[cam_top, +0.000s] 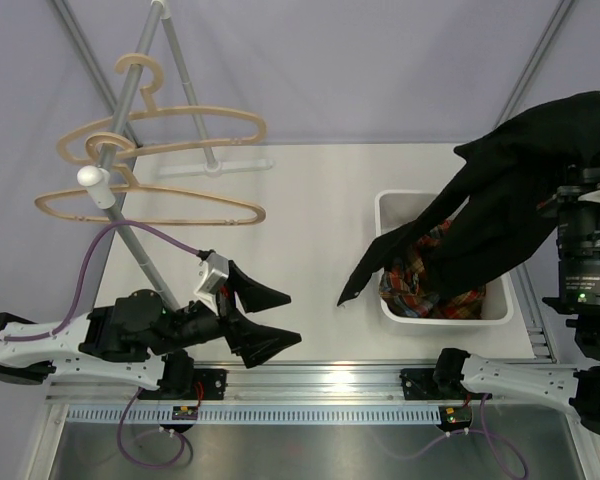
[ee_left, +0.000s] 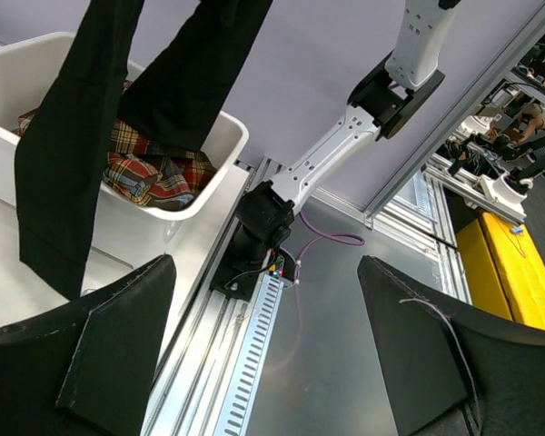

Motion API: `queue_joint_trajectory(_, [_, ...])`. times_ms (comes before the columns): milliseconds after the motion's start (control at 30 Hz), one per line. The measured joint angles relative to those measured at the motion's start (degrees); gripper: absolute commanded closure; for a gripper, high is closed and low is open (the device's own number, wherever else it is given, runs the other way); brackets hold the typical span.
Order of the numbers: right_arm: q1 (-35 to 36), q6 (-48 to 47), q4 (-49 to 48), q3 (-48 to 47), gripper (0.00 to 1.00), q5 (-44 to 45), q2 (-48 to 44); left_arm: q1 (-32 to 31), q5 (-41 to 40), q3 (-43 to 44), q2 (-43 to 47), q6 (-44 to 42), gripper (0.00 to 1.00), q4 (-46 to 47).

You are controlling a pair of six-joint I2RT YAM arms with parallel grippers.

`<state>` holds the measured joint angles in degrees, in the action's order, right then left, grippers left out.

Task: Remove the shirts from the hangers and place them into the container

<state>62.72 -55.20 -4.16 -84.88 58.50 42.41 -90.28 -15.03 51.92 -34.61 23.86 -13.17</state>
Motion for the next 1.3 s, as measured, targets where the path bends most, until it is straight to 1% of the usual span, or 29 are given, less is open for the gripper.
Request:
queue_joint_trajectory(100, [0.00,-0.98,0.98,-6.45,1.00,0.31,2.84,0.00,0.35,0.00,-0.04,0.15,0.14,0.55])
queue_joint_trajectory(233, [0.00,-5.18,-0.48,-18.34,1.00,-0.39,9.16,0.00,0.98,0.00,-0.15,0.48,0.15,1.33])
queue_joint_trajectory(300, [0.00,-7.41,-1.88,-21.90,1.00,-0.68,11.43,0.00,1.18,0.00,-0.22,0.74,0.15,1.33])
queue_joint_trajectory(367, [0.00,-9.53,-3.23,-23.37,1.00,-0.63,12.63,0.00,1.22,0.00,-0.31,1.03,0.15,1.31])
queue_joint_trajectory(533, [0.00,-11.50,-3.82,-22.27,1.00,0.22,12.44,0.00,1.25,0.00,-0.44,1.27,0.15,1.27])
queue_joint_trajectory(700, [-0.04,-7.34,2.27,-22.23,1.00,1.03,11.52,0.00,1.38,-0.02,-0.90,1.49,0.15,1.38])
queue_joint_trajectory(867, [-1.14,5.11,16.55,-25.64,1.00,-1.27,13.92,0.00,1.84,-0.72,-1.62,1.68,0.15,2.58])
queue_joint_trajectory(933, [-1.77,10.49,22.25,-27.98,1.00,-4.24,15.93,0.00,2.08,-1.05,-1.62,1.75,0.15,2.60])
queue_joint_trajectory(1033, [-3.89,17.33,29.22,-30.49,1.00,-11.13,18.88,0.00,2.43,-1.49,-1.53,2.12,0.15,2.95])
queue_joint_trajectory(1133, [-8.02,23.67,34.21,-30.84,1.00,-21.40,21.68,0.00,2.45,-2.05,-1.20,2.43,0.15,3.06])
queue_joint_trajectory(1233, [-14.16,28.55,36.94,-31.08,1.00,-31.69,24.83,0.00,2.45,-2.71,-0.55,2.82,0.15,3.21])
queue_joint_trajectory(1300, [-20.28,31.76,38.03,-32.37,1.00,-39.19,27.78,0.00,2.43,-2.95,0.07,3.02,0.15,3.10])
